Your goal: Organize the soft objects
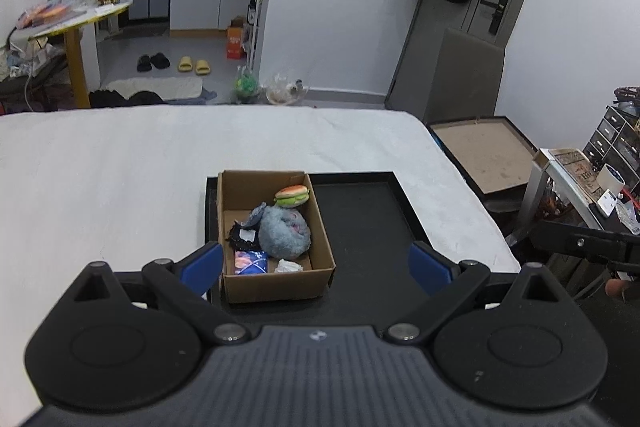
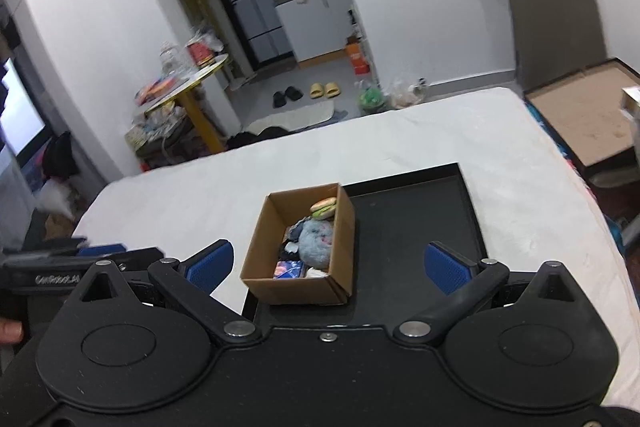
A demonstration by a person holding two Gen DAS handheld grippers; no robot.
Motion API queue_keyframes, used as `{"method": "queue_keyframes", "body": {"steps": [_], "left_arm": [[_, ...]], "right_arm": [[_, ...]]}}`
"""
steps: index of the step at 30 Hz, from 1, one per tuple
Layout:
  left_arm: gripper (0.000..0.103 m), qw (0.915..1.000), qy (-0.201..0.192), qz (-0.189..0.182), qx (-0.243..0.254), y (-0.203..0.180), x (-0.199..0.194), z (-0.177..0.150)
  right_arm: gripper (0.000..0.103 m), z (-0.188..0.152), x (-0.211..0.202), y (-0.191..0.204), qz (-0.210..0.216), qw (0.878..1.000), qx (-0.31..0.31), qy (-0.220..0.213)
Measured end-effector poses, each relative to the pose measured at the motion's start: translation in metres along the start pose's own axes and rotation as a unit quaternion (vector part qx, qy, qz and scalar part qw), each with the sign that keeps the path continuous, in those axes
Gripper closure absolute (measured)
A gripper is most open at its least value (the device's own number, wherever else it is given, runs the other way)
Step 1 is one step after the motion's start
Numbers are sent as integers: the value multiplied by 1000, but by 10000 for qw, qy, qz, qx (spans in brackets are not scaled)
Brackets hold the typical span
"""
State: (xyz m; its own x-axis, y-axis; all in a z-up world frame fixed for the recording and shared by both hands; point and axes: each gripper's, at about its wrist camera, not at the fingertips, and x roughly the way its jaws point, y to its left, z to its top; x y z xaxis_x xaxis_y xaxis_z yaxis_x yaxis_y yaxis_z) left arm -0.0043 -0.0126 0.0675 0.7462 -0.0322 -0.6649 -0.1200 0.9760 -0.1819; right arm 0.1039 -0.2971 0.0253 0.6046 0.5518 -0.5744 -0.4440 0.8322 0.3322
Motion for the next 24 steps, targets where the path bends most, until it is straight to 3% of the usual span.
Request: {"method": "queue_keyframes", "body": {"steps": [4, 15, 24], "left_arm": [[5, 9999, -76, 91, 2, -3, -11, -2], [5, 9991, -407, -128, 69, -14, -43, -12], [5, 9987, -477, -57, 148, -20, -45, -17]], "right_arm": [[0, -5, -10, 1, 65, 9999, 71, -89], [0, -13, -35, 10, 17, 9997, 125, -185], [0, -25, -36, 13, 67, 9998, 86, -142]]}}
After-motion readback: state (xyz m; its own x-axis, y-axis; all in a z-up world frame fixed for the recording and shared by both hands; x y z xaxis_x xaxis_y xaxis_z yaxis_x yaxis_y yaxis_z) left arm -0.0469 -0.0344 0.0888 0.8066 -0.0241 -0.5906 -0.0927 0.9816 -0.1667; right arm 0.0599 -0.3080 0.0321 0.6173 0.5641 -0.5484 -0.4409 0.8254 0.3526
